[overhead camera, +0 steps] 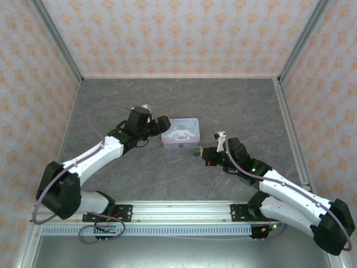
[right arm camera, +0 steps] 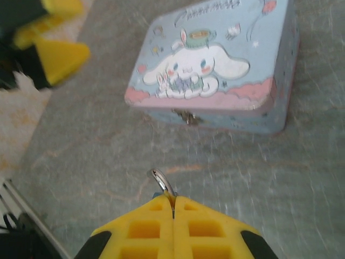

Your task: Unlock the padlock with the key

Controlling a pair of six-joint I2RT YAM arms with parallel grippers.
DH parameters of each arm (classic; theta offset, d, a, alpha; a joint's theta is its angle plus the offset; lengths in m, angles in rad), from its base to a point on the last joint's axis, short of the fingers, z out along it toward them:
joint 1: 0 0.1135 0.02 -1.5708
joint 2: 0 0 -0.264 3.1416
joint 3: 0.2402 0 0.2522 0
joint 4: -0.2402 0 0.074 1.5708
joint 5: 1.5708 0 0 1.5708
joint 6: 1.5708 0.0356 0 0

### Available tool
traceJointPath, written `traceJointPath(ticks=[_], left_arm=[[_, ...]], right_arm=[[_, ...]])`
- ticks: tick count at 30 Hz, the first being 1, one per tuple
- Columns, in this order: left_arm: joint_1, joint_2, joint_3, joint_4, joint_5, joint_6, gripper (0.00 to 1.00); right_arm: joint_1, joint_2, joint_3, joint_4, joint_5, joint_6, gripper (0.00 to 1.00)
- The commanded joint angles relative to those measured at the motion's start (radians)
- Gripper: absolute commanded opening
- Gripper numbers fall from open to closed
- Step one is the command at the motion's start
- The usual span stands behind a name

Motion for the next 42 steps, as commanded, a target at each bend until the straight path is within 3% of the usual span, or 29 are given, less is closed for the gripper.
traceJointPath(ticks=[1, 11, 26, 34, 37, 42], left_arm=[[-0.005, -0.086, -0.003, -0.060, -0.103, 0.094, 0.88], [-0.004, -0.404, -0.127, -0.095, -0.291, 0.182, 0.90], [-0.005, -0.513, -0.165, -0.193, -0.319, 0.171, 0.90], [-0.003, -0.543, -0.170, -0.225, -0.350, 0.166, 0.90], [-0.003, -0.547, -0.158, -0.244, -0.374, 0.170, 0.90], [-0.003, -0.575, -0.145, -0.270, -0.456, 0.185, 0.91]], right_arm=[[-0.005, -0.001, 0.059, -0.258, -0.061, -0.019, 0.00], [-0.005, 0.133, 0.077, -0.343, -0.162, 0.033, 0.00], [-0.008, 0.497, 0.131, -0.137, -0.133, 0.028, 0.00], [-0.018, 0.547, 0.191, -0.158, -0.112, -0.003, 0.17], [-0.026, 0.537, 0.232, -0.211, -0.082, -0.037, 0.27], [-0.091, 0.465, 0.284, -0.259, -0.045, -0.109, 0.34]])
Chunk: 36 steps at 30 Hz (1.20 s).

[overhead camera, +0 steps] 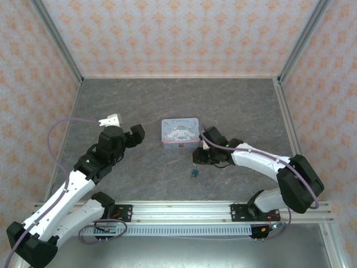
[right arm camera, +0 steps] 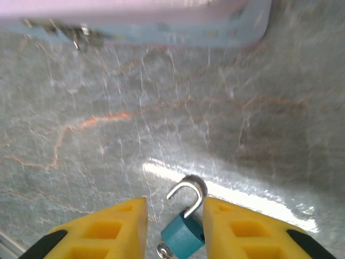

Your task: Unlock the padlock with the key

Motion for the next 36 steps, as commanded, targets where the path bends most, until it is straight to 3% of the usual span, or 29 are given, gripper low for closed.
traceJointPath(ticks=[1, 5, 10, 13, 17, 18, 21, 24, 28, 30, 33, 36], left_arm=[[-0.003, -0.039, 0.020, -0.043, -0.125, 0.025, 0.91], [-0.002, -0.084, -0.011, -0.018, -0.240, 0.107, 0.92], [0.008, -0.138, -0.149, 0.186, -0.423, 0.268, 0.93], [0.034, -0.163, -0.278, 0.373, -0.503, 0.316, 0.94], [0.088, -0.170, -0.361, 0.454, -0.531, 0.309, 0.95], [0.096, -0.171, -0.374, 0.469, -0.526, 0.317, 0.95], [0.116, -0.164, -0.400, 0.506, -0.524, 0.350, 0.96], [0.128, -0.128, -0.420, 0.556, -0.517, 0.385, 0.97], [0.146, -0.013, -0.432, 0.664, -0.488, 0.424, 0.97], [0.149, 0.060, -0.424, 0.719, -0.469, 0.476, 0.97], [0.157, 0.164, -0.422, 0.844, -0.430, 0.553, 0.97], [0.176, 0.261, -0.431, 0.962, -0.358, 0.610, 0.97]], right_arm=[[-0.051, -0.079, 0.039, -0.056, 0.075, -0.070, 0.36], [-0.129, -0.182, 0.037, -0.047, 0.220, -0.124, 0.45], [-0.248, -0.324, -0.043, 0.088, 0.350, -0.210, 0.59], [-0.336, -0.342, -0.089, 0.175, 0.389, -0.248, 0.73], [-0.415, -0.327, -0.169, 0.340, 0.433, -0.331, 0.98], [-0.427, -0.321, -0.191, 0.383, 0.449, -0.347, 0.99], [-0.484, -0.290, -0.257, 0.541, 0.479, -0.347, 0.99], [-0.539, -0.234, -0.242, 0.593, 0.462, -0.346, 0.99], [-0.554, -0.128, -0.278, 0.794, 0.471, -0.424, 0.99], [-0.578, -0.085, -0.243, 0.745, 0.441, -0.449, 1.00], [-0.585, -0.034, -0.312, 0.946, 0.428, -0.525, 0.99], [-0.630, 0.023, -0.346, 1.038, 0.361, -0.498, 0.99]])
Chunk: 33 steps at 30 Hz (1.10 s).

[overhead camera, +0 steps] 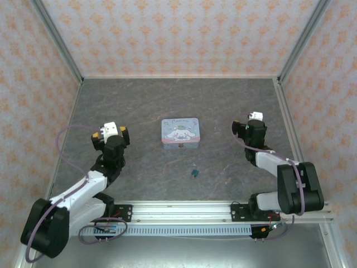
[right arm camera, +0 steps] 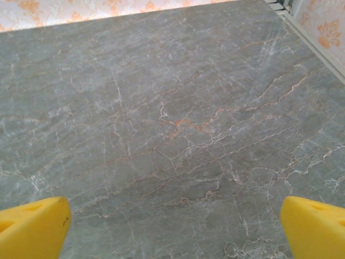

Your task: Unlock the padlock with the key

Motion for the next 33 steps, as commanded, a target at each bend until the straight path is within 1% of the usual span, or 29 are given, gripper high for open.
traceJointPath(ticks=[1, 3, 5, 6, 7, 8, 10, 13, 14, 15, 16, 18, 19, 20, 21, 25, 33], left_arm=[[0.024, 0.081, -0.017, 0.213, 0.075, 0.108, 0.97], [0.040, 0.137, -0.026, 0.281, 0.123, 0.125, 0.97], [0.055, 0.200, -0.033, 0.343, 0.189, 0.137, 0.97], [0.059, 0.230, -0.033, 0.364, 0.211, 0.139, 0.97], [0.064, 0.263, -0.032, 0.396, 0.230, 0.149, 0.98], [0.064, 0.274, -0.023, 0.392, 0.263, 0.160, 0.99], [0.069, 0.310, -0.001, 0.393, 0.288, 0.181, 1.00], [0.084, 0.409, 0.012, 0.474, 0.302, 0.203, 1.00], [0.092, 0.421, 0.031, 0.453, 0.277, 0.183, 1.00], [0.116, 0.414, 0.045, 0.410, 0.305, 0.155, 1.00], [0.149, 0.428, 0.042, 0.428, 0.355, 0.137, 1.00], [0.202, 0.504, 0.048, 0.494, 0.362, 0.079, 1.00], [0.217, 0.531, 0.094, 0.447, 0.340, 0.056, 1.00], [0.237, 0.494, 0.127, 0.315, 0.380, 0.029, 1.00], [0.253, 0.504, 0.118, 0.358, 0.395, 0.027, 1.00], [0.240, 0.507, 0.117, 0.356, 0.382, 0.038, 1.00], [0.238, 0.507, 0.123, 0.346, 0.394, 0.046, 1.00]], right_arm=[[-0.040, 0.064, -0.056, 0.238, -0.063, -0.029, 0.99], [-0.047, 0.118, -0.100, 0.367, -0.077, -0.026, 0.99], [-0.048, 0.168, -0.111, 0.434, -0.083, -0.026, 0.99], [-0.048, 0.163, -0.096, 0.393, -0.076, -0.022, 0.99], [-0.050, 0.152, -0.059, 0.305, -0.063, -0.017, 0.99], [-0.058, 0.173, -0.034, 0.290, -0.056, -0.002, 0.99], [-0.083, 0.166, -0.028, 0.267, -0.062, 0.028, 0.99], [-0.083, 0.168, -0.029, 0.274, -0.062, 0.026, 0.99], [-0.083, 0.171, -0.031, 0.279, -0.061, 0.025, 0.99], [-0.083, 0.168, -0.029, 0.271, -0.061, 0.026, 0.99], [-0.083, 0.169, -0.030, 0.276, -0.060, 0.025, 0.99], [-0.083, 0.169, -0.030, 0.275, -0.061, 0.026, 0.99], [-0.083, 0.168, -0.030, 0.276, -0.061, 0.025, 0.99], [-0.082, 0.168, -0.030, 0.277, -0.059, 0.025, 0.99], [-0.082, 0.168, -0.030, 0.276, -0.059, 0.024, 0.99], [-0.081, 0.167, -0.032, 0.277, -0.058, 0.023, 0.99], [-0.081, 0.167, -0.031, 0.276, -0.058, 0.023, 0.99]])
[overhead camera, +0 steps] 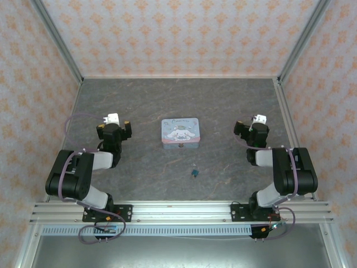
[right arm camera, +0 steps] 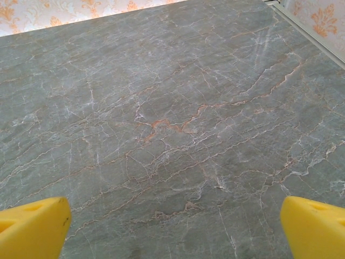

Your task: Unlock the padlock with the key

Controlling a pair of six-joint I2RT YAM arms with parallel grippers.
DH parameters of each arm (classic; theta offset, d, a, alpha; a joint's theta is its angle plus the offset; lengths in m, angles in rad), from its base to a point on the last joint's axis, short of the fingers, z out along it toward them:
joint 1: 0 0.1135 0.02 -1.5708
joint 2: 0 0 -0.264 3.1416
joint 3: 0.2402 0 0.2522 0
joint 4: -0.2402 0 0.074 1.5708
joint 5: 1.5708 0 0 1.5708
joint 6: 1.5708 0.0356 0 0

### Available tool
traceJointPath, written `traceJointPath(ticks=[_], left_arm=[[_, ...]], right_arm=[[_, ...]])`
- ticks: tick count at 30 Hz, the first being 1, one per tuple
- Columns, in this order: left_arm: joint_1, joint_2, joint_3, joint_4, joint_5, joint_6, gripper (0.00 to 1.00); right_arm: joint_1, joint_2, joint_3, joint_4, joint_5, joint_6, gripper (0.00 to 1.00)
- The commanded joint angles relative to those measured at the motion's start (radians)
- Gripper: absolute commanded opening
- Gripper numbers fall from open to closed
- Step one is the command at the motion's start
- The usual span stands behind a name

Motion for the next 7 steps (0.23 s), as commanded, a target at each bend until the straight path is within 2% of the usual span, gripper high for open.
traceJointPath(ticks=[1, 7], left_arm=[[-0.004, -0.003, 0.022, -0.008, 0.010, -0.009, 1.00], [-0.004, -0.004, 0.020, -0.006, 0.010, -0.009, 1.00]], right_arm=[[0.001, -0.005, 0.008, 0.022, -0.002, 0.010, 0.99], [0.000, -0.004, 0.008, 0.023, -0.002, 0.010, 0.99]])
